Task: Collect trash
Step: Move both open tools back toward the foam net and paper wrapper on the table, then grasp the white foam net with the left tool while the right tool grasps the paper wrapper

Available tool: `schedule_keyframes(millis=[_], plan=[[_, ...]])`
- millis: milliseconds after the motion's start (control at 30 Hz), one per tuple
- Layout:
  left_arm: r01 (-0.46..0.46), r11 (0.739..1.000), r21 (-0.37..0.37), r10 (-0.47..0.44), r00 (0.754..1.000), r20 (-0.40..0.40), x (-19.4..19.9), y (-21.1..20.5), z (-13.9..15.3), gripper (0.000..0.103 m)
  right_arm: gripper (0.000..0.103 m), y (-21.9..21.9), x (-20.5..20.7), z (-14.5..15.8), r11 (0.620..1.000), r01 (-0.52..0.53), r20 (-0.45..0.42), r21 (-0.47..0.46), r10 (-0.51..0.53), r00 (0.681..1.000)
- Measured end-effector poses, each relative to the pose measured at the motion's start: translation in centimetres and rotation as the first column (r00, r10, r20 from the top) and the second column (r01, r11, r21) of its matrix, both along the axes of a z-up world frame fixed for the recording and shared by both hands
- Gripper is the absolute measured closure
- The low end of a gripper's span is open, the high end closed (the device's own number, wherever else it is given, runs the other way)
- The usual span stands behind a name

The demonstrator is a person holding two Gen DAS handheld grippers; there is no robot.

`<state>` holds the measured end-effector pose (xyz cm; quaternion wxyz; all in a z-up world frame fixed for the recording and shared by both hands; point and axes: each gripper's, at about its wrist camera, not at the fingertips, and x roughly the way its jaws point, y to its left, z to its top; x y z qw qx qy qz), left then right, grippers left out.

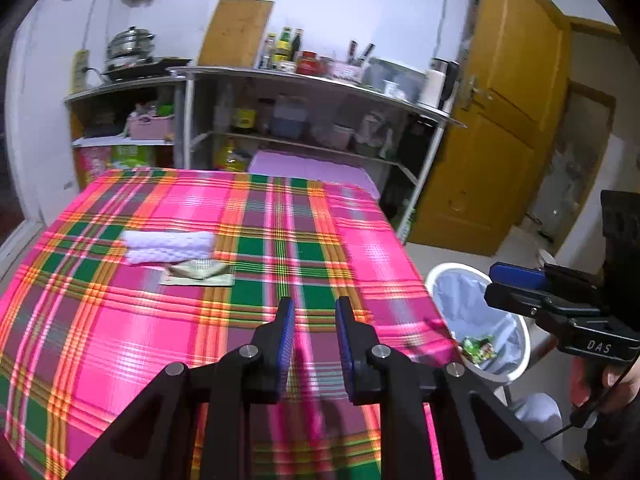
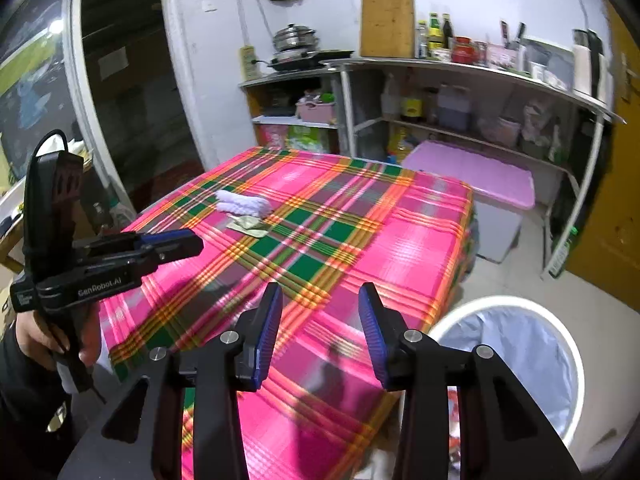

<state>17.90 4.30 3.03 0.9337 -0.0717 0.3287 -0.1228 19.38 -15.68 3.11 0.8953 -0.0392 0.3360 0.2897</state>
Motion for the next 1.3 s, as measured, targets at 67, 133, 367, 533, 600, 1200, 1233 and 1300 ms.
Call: schedule_keyframes(millis=[67, 133, 367, 533, 600, 1200, 1233, 1300], plan=[[-0.026, 1.0, -0.005, 0.026, 1.0, 0.002, 0.1, 1.4, 0.0, 0.083, 0.062, 1.1, 0.5, -0.1, 1.0, -0.028, 0.0, -0.007, 0.028, 1.0], [-0.05, 0.999, -0.011, 0.05, 0.999, 0.003, 0.2, 2.6, -0.1, 0.083, 0.062, 2.4, 1.0, -0.3, 0.999, -0.049, -0.002, -0.016, 0.049, 0.999], [-0.109, 0.994, -0.018, 0.109, 0.994, -0.008, 0.8, 6.1, -0.9, 0.083, 0.062, 6.1, 2.9, -1.6, 0.991, -0.127, -0.015, -0.053, 0.126, 0.992], [-0.137, 0.99, -0.023, 0.137, 0.99, -0.017, 1.4, 8.0, -1.6, 0.083, 0.062, 8.9, 4.8, -2.7, 0.98, -0.178, -0.031, -0.084, 0.176, 0.984], [-0.149, 0.988, -0.03, 0.148, 0.989, -0.022, 1.7, 8.9, -1.9, 0.083, 0.062, 9.9, 5.6, -3.1, 0.976, -0.195, -0.039, -0.097, 0.192, 0.981], [-0.169, 0.984, -0.051, 0.168, 0.985, -0.023, 4.0, 13.2, -3.3, 0.082, 0.061, 18.6, 12.8, -7.5, 0.937, -0.309, -0.114, -0.167, 0.293, 0.949], [-0.17, 0.984, -0.052, 0.169, 0.985, -0.022, 4.0, 13.3, -3.4, 0.082, 0.061, 18.9, 13.1, -7.8, 0.934, -0.313, -0.119, -0.17, 0.296, 0.948], [-0.174, 0.983, -0.055, 0.173, 0.985, -0.021, 4.3, 13.8, -3.5, 0.082, 0.061, 19.6, 13.7, -8.3, 0.932, -0.317, -0.128, -0.176, 0.297, 0.946]])
